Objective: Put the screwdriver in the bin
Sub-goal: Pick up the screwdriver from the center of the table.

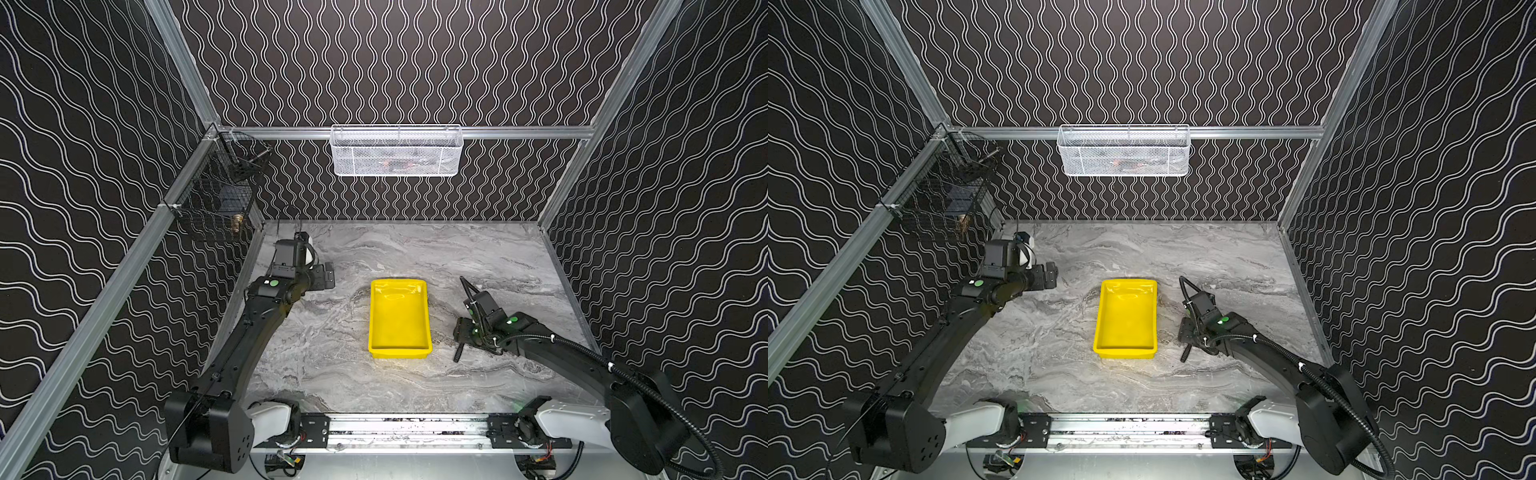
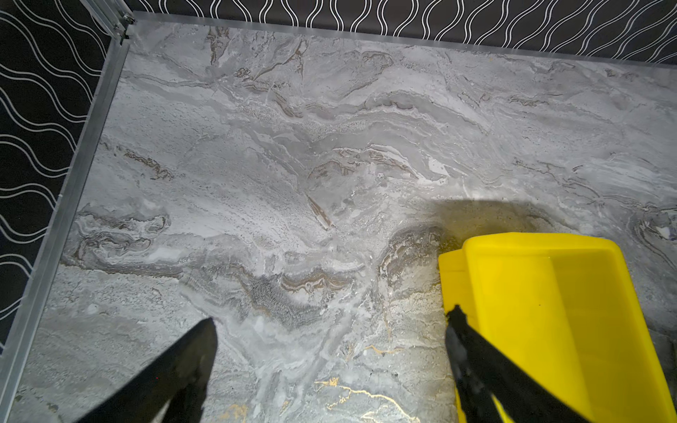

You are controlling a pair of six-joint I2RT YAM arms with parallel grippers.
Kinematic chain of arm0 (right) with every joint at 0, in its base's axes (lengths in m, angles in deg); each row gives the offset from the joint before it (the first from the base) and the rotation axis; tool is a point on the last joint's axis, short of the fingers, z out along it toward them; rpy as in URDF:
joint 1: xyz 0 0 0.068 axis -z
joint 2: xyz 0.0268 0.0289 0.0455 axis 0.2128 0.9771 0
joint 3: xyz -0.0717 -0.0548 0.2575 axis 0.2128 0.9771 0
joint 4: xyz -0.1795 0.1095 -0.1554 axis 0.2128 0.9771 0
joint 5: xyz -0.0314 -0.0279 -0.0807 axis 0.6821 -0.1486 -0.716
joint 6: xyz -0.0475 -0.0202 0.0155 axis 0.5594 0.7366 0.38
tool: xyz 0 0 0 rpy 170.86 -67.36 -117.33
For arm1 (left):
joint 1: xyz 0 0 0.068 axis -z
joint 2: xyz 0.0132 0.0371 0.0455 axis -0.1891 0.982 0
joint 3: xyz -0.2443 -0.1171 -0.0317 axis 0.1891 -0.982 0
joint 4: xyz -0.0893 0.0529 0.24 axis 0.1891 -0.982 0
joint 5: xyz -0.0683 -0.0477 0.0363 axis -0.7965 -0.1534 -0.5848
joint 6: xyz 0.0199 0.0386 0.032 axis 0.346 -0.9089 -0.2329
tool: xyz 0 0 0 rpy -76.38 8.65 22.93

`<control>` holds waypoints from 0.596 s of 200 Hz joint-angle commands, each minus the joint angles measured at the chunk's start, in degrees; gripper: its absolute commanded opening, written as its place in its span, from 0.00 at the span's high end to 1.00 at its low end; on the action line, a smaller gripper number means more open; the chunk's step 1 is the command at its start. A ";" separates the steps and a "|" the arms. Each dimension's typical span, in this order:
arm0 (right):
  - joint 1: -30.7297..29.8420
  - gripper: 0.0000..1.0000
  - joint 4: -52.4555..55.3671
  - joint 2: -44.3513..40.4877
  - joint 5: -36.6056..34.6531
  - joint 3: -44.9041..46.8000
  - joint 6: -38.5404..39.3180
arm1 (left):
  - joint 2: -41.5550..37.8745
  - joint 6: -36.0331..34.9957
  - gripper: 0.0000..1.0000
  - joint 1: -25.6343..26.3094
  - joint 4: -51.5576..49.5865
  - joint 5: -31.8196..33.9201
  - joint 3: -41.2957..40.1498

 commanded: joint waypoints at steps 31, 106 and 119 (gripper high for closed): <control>-0.25 0.36 0.28 2.35 0.16 0.12 -0.44 | -0.20 -0.45 0.01 -0.01 -0.09 -0.50 0.19; -0.29 0.45 -0.10 5.89 -0.54 0.40 0.92 | 0.01 -0.22 0.01 -0.01 -0.06 -0.39 0.08; -0.25 0.47 0.01 6.21 -0.37 0.31 1.00 | 0.10 -0.30 0.01 -0.03 -0.14 -0.25 0.11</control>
